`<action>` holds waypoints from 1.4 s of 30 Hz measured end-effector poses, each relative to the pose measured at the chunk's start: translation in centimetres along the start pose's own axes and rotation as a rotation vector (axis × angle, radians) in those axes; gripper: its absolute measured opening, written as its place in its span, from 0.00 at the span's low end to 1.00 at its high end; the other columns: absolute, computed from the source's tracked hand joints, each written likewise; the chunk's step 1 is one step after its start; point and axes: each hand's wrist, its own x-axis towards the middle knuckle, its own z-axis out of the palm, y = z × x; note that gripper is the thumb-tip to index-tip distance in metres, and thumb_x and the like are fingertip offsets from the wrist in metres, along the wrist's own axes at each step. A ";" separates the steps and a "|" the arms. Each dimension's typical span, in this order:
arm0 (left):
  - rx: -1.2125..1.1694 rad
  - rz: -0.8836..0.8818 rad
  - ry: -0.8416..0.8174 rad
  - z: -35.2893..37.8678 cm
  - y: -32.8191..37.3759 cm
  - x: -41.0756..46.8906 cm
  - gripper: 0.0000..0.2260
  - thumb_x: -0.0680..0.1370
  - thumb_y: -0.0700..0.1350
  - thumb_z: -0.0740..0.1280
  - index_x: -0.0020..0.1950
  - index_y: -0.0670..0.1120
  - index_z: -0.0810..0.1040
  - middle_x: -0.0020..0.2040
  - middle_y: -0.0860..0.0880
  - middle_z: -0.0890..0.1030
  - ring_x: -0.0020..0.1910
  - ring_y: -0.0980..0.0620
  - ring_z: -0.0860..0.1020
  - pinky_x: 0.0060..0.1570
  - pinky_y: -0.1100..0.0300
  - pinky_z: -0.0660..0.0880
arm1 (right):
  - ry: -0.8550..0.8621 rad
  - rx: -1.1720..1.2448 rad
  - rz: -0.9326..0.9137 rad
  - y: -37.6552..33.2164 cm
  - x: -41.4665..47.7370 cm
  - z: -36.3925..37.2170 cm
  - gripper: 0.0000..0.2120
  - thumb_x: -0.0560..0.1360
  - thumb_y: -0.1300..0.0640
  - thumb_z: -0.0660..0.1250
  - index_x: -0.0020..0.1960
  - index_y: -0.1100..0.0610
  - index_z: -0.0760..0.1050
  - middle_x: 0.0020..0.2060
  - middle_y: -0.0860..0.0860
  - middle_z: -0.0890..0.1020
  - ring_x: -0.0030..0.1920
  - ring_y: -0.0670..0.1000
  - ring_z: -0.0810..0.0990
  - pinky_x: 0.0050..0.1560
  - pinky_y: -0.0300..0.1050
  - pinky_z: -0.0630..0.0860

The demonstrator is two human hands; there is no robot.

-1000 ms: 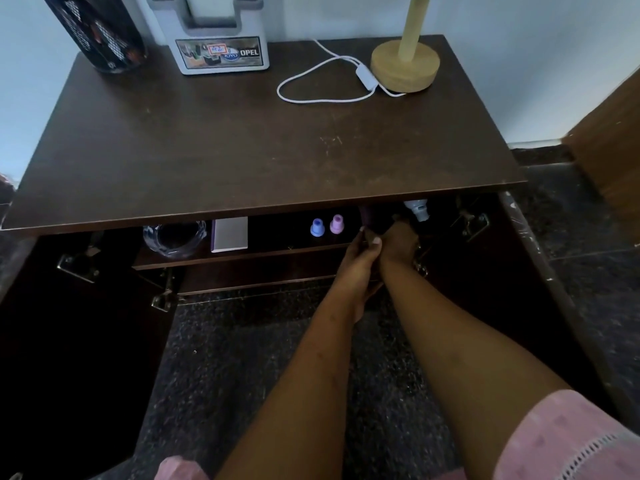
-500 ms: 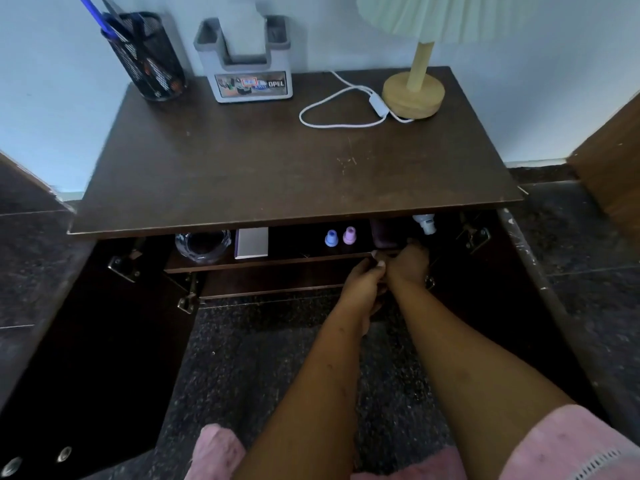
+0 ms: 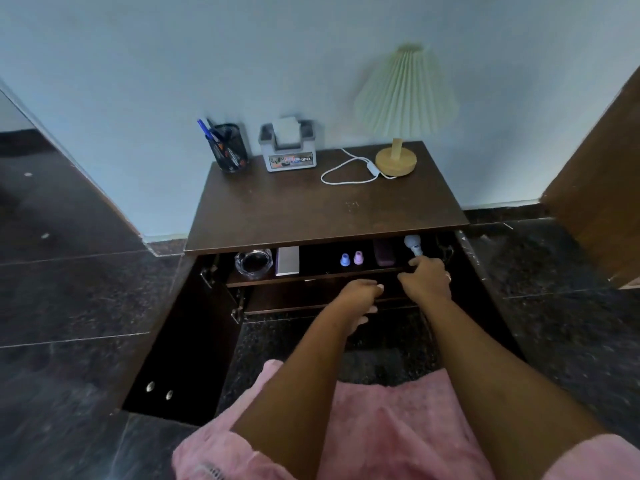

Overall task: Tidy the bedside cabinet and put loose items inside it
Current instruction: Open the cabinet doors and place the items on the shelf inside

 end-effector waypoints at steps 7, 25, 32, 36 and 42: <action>0.143 0.034 -0.082 4.7 -0.5 -6.0 0.17 0.81 0.46 0.58 0.69 0.47 0.69 0.69 0.48 0.69 0.63 0.47 0.73 0.57 0.55 0.68 | 0.161 -0.286 0.166 4.5 -5.0 -5.5 0.30 0.73 0.51 0.66 0.72 0.55 0.62 0.72 0.57 0.61 0.73 0.60 0.55 0.72 0.62 0.49; 0.231 -0.052 -0.050 7.0 -2.5 -5.2 0.17 0.81 0.43 0.57 0.71 0.48 0.68 0.69 0.46 0.70 0.63 0.48 0.73 0.58 0.55 0.69 | -0.271 -0.218 0.396 5.2 -4.8 -4.6 0.20 0.76 0.58 0.62 0.66 0.61 0.70 0.64 0.58 0.74 0.64 0.58 0.73 0.55 0.48 0.72; 0.279 -0.077 -0.104 5.5 -3.7 -4.5 0.20 0.81 0.39 0.55 0.74 0.49 0.63 0.69 0.46 0.70 0.64 0.47 0.74 0.63 0.52 0.68 | -0.427 -0.055 0.275 3.1 -4.4 -1.2 0.20 0.80 0.60 0.53 0.71 0.61 0.64 0.68 0.58 0.70 0.67 0.57 0.69 0.59 0.43 0.70; 0.348 -0.053 -0.120 4.5 -4.2 -4.0 0.19 0.81 0.37 0.54 0.72 0.46 0.65 0.68 0.43 0.71 0.65 0.46 0.73 0.63 0.53 0.70 | -0.576 -0.018 0.350 2.5 -3.7 -0.3 0.16 0.81 0.58 0.52 0.58 0.68 0.72 0.54 0.61 0.78 0.50 0.58 0.78 0.58 0.53 0.75; 0.324 -0.003 -0.011 2.9 -5.0 -2.1 0.15 0.79 0.37 0.58 0.66 0.39 0.72 0.56 0.38 0.78 0.48 0.44 0.78 0.45 0.57 0.75 | -0.803 0.195 0.414 1.5 -4.0 1.1 0.16 0.80 0.46 0.56 0.48 0.58 0.72 0.47 0.56 0.79 0.38 0.53 0.78 0.34 0.42 0.72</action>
